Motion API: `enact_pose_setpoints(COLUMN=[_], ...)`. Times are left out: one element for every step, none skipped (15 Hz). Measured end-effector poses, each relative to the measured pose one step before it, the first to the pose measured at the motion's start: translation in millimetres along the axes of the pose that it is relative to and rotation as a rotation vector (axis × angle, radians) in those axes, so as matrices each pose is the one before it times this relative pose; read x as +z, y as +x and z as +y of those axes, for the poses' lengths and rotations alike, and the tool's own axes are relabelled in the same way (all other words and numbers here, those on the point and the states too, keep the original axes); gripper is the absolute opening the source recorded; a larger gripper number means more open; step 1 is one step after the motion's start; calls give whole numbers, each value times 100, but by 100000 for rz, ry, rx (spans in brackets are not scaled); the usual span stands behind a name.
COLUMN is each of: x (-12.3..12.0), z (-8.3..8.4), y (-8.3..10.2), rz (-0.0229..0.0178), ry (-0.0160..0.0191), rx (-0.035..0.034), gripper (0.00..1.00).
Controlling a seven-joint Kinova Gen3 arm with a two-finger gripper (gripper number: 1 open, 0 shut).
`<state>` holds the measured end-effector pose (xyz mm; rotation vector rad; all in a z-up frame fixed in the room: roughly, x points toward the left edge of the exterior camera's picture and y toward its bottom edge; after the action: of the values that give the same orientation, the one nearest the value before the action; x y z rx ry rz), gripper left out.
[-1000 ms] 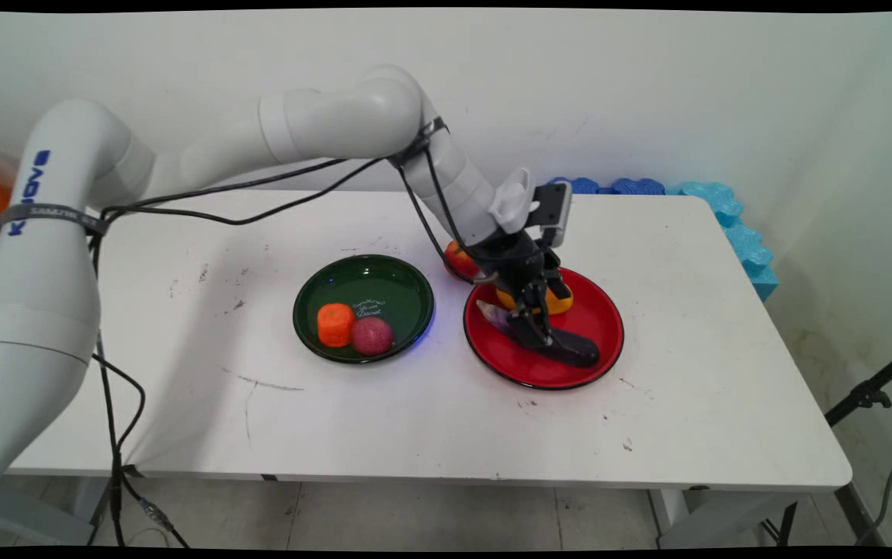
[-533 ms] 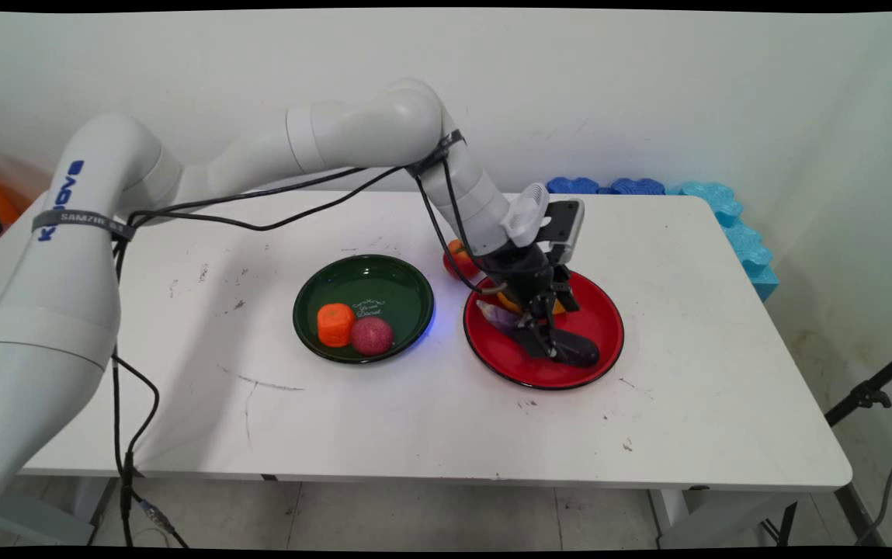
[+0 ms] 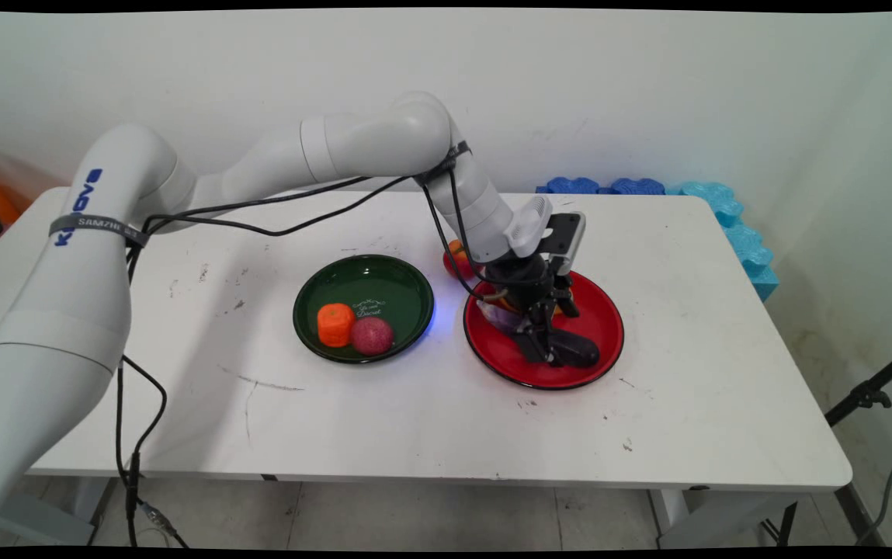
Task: Pick up the eggplant from the red plate, then place the picked object on the table
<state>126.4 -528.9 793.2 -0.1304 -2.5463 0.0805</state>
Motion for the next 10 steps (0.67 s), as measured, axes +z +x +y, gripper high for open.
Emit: enact_pose_setpoints(x=[193,175,131,120,121,85,71,38,8,-17], z=[-79,-64,-30,-20,1,12,21,38,55,59], y=[-88,-59,-38,-18,-9,8,29,61,80,118], rz=[-123,-49,71,224,155,161,222,238,200,233], ry=[-47,-50,-110,-135,-178,-159,-171,-161,-105,-53], rx=[543,518,412,453,520,419,471,504,408,373], gripper=[100,100,0,0,0,0,0,0,0,0])
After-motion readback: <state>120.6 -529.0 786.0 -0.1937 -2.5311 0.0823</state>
